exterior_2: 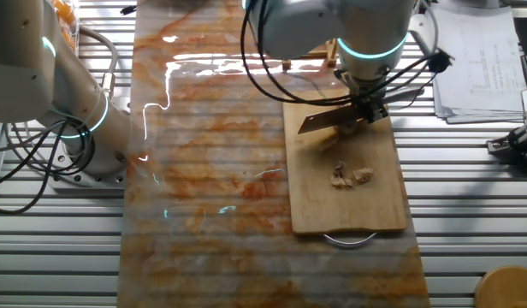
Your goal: Slice the lotus root
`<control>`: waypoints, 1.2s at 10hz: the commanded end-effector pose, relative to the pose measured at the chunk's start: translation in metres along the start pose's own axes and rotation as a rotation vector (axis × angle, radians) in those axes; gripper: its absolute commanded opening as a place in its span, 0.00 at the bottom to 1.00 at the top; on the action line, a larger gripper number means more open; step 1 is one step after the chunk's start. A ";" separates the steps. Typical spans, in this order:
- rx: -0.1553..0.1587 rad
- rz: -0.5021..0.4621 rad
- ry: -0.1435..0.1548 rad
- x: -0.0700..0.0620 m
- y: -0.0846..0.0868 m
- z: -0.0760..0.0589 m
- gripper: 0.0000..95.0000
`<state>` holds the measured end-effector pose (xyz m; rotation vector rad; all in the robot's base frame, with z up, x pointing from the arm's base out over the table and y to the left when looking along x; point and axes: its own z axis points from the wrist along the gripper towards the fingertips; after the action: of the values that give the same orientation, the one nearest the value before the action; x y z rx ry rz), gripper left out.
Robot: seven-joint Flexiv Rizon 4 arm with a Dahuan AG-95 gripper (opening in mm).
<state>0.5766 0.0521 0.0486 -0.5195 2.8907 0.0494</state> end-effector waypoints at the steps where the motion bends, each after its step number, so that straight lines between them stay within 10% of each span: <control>1: -0.008 -0.001 0.032 0.001 0.000 0.023 0.00; 4: -0.010 0.001 0.073 0.001 0.001 0.014 0.40; 11: -0.015 -0.002 0.214 0.004 -0.002 -0.015 0.40; 12: -0.018 0.007 0.239 0.005 -0.002 -0.018 0.20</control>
<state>0.5694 0.0472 0.0639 -0.5530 3.1162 0.0056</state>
